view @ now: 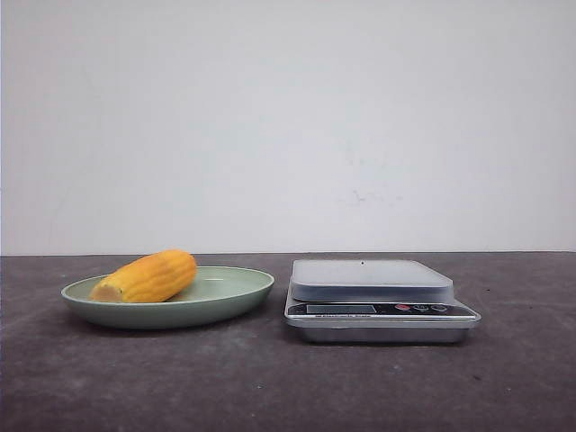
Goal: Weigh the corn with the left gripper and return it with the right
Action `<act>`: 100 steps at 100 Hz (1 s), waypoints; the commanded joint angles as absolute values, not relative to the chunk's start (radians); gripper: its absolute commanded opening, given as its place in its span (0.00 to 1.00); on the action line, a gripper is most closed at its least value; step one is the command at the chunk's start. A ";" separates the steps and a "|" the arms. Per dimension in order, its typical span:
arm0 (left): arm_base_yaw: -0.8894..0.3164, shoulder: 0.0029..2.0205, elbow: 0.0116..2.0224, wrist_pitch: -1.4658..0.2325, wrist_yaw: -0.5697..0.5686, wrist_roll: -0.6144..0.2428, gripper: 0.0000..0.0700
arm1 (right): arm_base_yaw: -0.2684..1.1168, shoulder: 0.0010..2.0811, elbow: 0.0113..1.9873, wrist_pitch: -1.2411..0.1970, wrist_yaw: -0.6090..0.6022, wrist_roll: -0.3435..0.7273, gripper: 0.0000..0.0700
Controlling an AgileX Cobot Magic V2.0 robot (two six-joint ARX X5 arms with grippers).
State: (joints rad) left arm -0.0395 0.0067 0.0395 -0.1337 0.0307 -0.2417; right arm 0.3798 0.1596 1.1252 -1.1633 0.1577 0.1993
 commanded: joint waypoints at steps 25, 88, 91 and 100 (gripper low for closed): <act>-0.038 0.003 0.014 -0.185 0.034 -0.091 0.03 | 0.384 0.160 1.139 -1.153 0.159 0.208 0.02; -0.038 0.003 0.014 -0.187 0.034 -0.091 0.03 | 0.384 0.160 1.139 -1.153 0.159 0.208 0.02; -0.038 0.003 0.014 -0.187 0.034 -0.091 0.03 | 0.384 0.160 1.139 -1.153 0.159 0.208 0.02; -0.038 0.003 0.014 -0.187 0.034 -0.091 0.03 | 0.384 0.160 1.139 -1.153 0.159 0.209 0.02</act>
State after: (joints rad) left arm -0.0395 0.0044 0.0319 -0.1822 0.0307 -0.0986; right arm 0.3798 0.1596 1.1252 -1.1633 0.1577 0.1997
